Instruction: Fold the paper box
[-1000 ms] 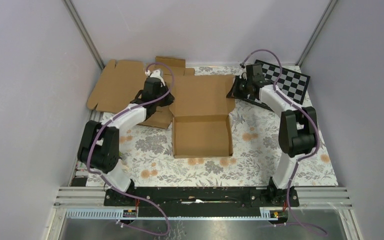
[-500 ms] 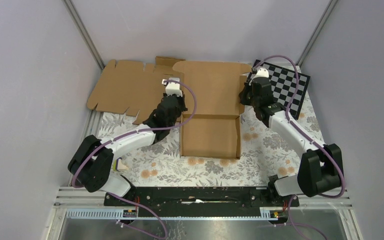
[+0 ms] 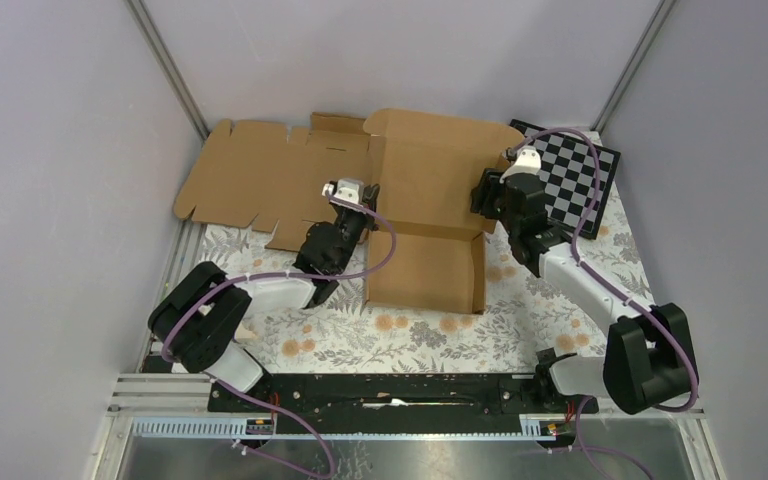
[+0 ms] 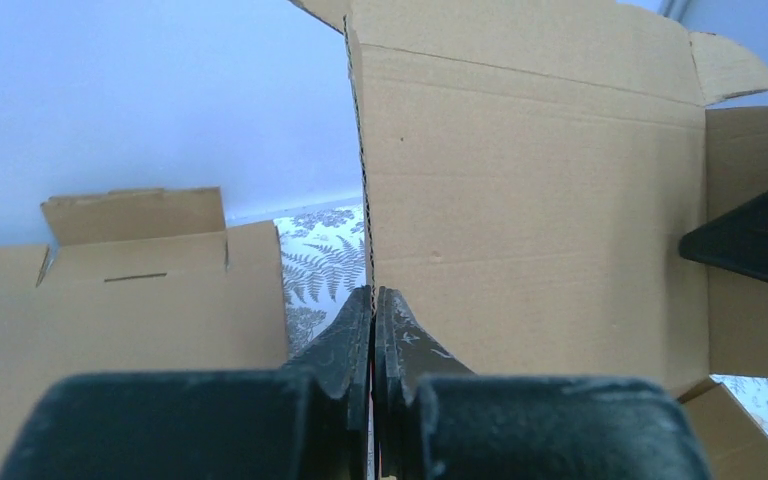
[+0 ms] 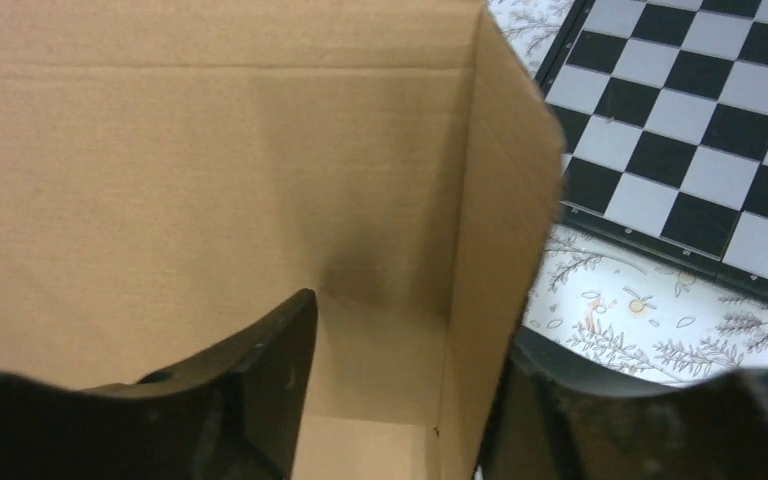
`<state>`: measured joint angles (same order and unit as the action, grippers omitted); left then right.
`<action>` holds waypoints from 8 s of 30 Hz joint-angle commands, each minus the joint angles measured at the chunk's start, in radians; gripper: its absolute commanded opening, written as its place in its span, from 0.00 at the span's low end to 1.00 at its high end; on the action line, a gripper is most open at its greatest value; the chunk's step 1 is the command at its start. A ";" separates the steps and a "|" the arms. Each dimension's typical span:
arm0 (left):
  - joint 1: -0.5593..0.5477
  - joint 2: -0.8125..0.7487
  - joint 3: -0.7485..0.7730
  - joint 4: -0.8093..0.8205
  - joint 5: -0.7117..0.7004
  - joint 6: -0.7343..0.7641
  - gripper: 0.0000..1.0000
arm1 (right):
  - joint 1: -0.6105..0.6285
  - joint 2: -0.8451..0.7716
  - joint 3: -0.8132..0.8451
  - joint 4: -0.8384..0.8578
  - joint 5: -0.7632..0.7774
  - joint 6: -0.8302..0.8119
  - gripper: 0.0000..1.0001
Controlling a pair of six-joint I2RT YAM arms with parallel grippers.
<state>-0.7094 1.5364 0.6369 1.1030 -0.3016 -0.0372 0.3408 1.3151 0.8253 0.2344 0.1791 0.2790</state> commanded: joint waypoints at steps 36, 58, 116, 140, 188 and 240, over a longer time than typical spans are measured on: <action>-0.013 -0.203 -0.260 0.141 0.406 0.082 0.00 | 0.033 -0.201 0.290 -0.824 -0.209 0.078 1.00; -0.013 -0.224 -0.341 0.252 0.409 0.058 0.00 | 0.033 -0.260 0.315 -1.002 -0.025 0.040 0.80; 0.297 -0.363 0.588 -1.366 0.704 -0.170 0.99 | 0.033 -0.481 0.227 -0.746 -0.118 -0.154 0.00; 0.314 -0.031 0.851 -1.579 0.817 -0.040 0.75 | 0.033 -0.484 0.212 -0.730 -0.167 -0.150 0.00; 0.246 -0.276 0.484 -0.973 0.712 -0.466 0.00 | 0.032 -0.465 0.123 -0.639 0.054 0.575 0.00; -0.141 -0.241 0.068 -0.650 0.340 -0.518 0.00 | 0.086 -0.517 -0.258 -0.386 0.115 0.296 0.00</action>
<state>-0.8169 1.2282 0.6231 0.4519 -0.0471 -0.5190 0.3927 0.7670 0.5507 -0.1135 0.3607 0.5621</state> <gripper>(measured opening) 0.017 0.022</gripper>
